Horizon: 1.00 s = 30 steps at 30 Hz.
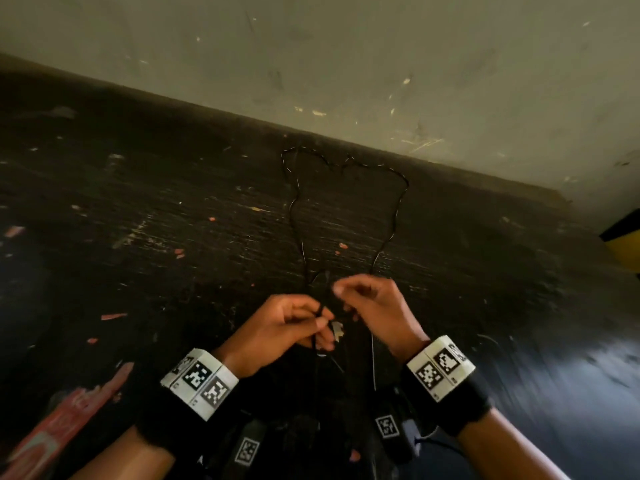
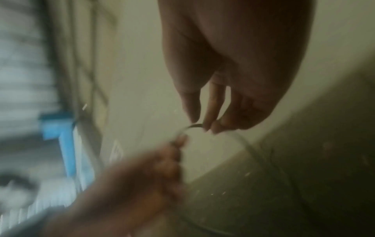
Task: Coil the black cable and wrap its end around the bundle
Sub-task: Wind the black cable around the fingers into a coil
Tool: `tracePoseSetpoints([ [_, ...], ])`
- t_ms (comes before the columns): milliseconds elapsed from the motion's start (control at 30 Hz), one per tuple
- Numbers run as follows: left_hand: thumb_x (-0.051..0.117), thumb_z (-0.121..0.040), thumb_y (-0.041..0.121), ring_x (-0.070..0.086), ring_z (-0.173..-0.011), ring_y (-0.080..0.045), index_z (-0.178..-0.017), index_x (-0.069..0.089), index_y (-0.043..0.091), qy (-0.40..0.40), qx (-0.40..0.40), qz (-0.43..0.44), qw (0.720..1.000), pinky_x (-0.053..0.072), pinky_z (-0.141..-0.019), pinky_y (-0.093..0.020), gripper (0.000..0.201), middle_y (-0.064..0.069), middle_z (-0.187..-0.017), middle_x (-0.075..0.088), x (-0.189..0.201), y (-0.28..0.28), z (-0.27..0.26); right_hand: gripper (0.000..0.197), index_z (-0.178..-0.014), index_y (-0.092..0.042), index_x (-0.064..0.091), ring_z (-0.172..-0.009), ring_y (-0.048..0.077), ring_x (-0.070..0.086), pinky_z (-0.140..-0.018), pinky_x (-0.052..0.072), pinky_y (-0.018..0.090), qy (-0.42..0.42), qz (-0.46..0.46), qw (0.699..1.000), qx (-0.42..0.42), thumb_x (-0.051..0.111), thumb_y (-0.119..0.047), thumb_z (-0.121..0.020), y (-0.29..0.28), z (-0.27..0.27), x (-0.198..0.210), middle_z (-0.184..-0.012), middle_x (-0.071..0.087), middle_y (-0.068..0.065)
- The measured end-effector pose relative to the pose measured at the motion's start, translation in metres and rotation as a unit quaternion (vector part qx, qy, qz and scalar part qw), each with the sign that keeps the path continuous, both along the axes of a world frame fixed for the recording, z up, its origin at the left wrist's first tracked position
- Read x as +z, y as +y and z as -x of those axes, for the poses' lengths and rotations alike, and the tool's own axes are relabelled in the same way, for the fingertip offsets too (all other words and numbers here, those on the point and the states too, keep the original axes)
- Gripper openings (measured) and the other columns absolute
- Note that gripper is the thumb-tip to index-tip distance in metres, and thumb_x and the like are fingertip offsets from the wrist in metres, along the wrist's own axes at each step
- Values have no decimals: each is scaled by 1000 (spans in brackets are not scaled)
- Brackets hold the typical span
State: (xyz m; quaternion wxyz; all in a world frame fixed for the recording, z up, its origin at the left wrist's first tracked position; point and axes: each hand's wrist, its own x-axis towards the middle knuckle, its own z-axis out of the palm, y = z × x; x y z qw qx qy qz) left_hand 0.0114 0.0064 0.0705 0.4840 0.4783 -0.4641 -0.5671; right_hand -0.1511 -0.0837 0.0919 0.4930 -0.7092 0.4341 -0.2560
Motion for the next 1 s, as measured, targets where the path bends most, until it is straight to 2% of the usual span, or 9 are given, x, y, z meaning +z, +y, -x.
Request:
tracePoseSetpoints([
  [100,56,-88,9,70,-62,-21,-99,63,3,90,-20,2,996,54,-58,-25,14,-11,-73,73,28,10,-1,48,-126,-27,54,-113,-4,52,-89,47,17,58,172,979,92,62,-4,-84,-3,6,12,-127,55,-7],
  [167,55,-86,15,68,-60,-22,-98,60,4,150,-45,2,988,54,-53,-28,17,-13,-73,72,43,18,-1,50,-131,-23,51,-130,-1,40,-104,38,16,83,244,951,169,63,-8,-84,1,4,20,-139,49,-6],
  [267,50,-88,16,68,-61,-24,-99,59,5,209,-82,3,974,56,-52,-30,18,-16,-76,70,61,30,0,36,-119,-13,58,-121,7,54,-101,46,29,37,282,940,187,65,-10,-84,7,-6,30,-129,60,2],
  [433,48,-89,16,70,-68,-29,-110,59,3,257,-115,-21,959,57,-59,-36,27,-22,-79,70,73,44,-1,13,-100,-7,62,-88,11,68,-76,55,27,-5,335,928,162,64,-8,-87,17,-20,47,-95,70,5],
  [667,38,-96,24,71,-76,-31,-114,60,3,279,-153,1,948,58,-65,-36,36,-24,-87,71,79,56,-7,21,-107,-10,65,-96,12,63,-82,52,28,46,453,872,179,60,-19,-89,33,-16,62,-101,69,2],
  [800,37,-95,30,71,-77,-30,-118,62,7,277,-153,20,948,58,-65,-37,40,-25,-91,71,80,55,-6,21,-107,-6,64,-96,9,63,-81,51,21,16,403,897,180,63,-9,-86,33,-11,63,-103,65,-1],
  [867,36,-95,31,71,-85,-31,-124,59,14,282,-141,39,948,59,-68,-38,41,-26,-101,70,84,51,-8,24,-106,-6,63,-93,8,65,-78,53,20,13,337,920,201,62,-14,-84,34,-11,56,-102,66,4],
  [933,35,-94,32,70,-95,-33,-131,54,24,293,-120,64,946,60,-71,-40,41,-24,-114,68,89,45,-13,21,-104,-13,62,-91,1,64,-77,53,18,27,238,951,197,59,-12,-84,39,-13,40,-99,65,-1],
  [1000,36,-93,33,67,-103,-35,-135,47,34,304,-89,78,945,60,-73,-43,43,-22,-122,65,93,37,-21,15,-101,-11,64,-86,-3,63,-75,51,15,61,213,956,192,58,-10,-88,46,-15,20,-92,64,-6],
])
